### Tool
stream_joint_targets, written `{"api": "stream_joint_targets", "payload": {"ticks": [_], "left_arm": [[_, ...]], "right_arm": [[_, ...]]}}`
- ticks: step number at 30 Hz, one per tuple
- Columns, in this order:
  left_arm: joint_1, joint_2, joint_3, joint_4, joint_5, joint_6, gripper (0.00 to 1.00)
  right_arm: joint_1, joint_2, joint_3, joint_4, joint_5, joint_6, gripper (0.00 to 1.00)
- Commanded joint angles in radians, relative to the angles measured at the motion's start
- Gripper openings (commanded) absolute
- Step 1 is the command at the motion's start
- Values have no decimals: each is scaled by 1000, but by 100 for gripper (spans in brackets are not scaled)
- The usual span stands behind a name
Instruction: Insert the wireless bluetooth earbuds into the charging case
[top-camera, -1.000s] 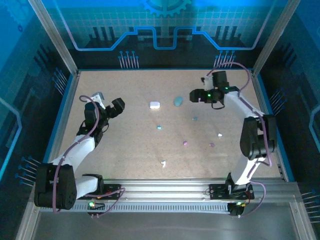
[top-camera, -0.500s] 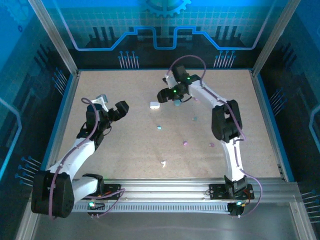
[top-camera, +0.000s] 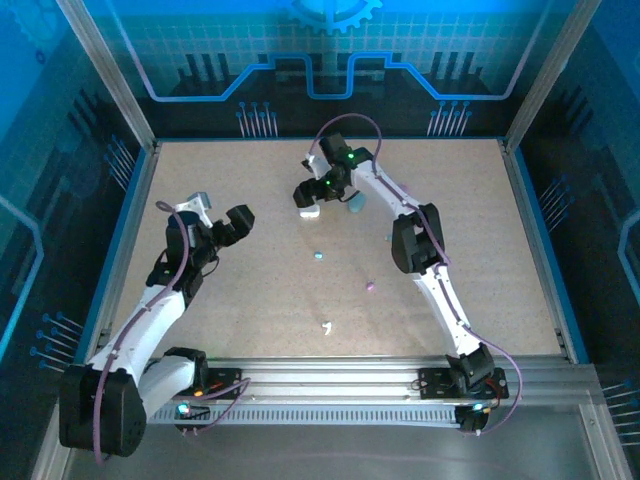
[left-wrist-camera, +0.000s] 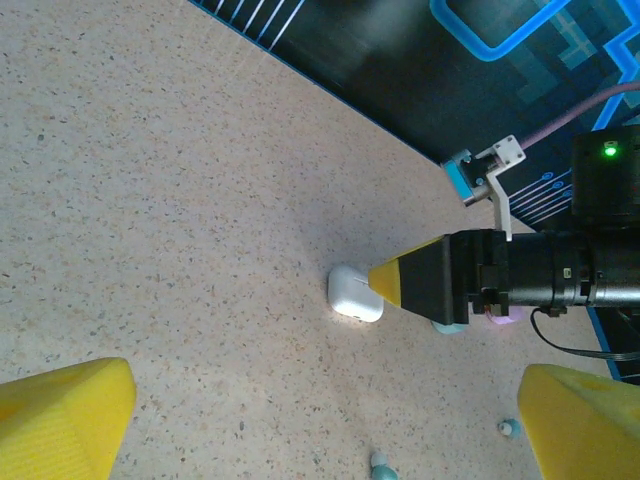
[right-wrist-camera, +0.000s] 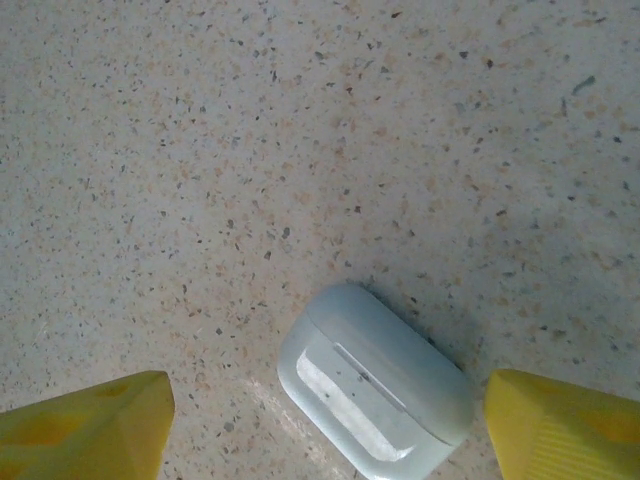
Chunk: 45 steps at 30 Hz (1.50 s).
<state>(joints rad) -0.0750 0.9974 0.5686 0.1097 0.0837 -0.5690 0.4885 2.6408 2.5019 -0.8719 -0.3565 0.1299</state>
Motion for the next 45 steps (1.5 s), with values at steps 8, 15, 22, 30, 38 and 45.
{"api": "stream_joint_targets", "payload": {"ticks": [8, 15, 22, 30, 38, 45], "left_arm": [[-4, -18, -9, -28, 24, 23, 99], [-4, -20, -10, -29, 22, 22, 99], [-5, -20, -9, -32, 21, 21, 99], [-5, -32, -9, -46, 17, 22, 99], [-4, -42, -10, -59, 1, 28, 99], [-5, -41, -12, -62, -13, 24, 99]], "right_arm": [[-6, 72, 71, -31, -111, -55, 82], [13, 50, 59, -114, -121, -151, 79], [53, -9, -43, -122, 8, -243, 75], [101, 12, -56, -99, 226, -335, 68], [140, 30, -70, -84, 319, -428, 62], [145, 34, -87, -80, 304, -439, 53]]}}
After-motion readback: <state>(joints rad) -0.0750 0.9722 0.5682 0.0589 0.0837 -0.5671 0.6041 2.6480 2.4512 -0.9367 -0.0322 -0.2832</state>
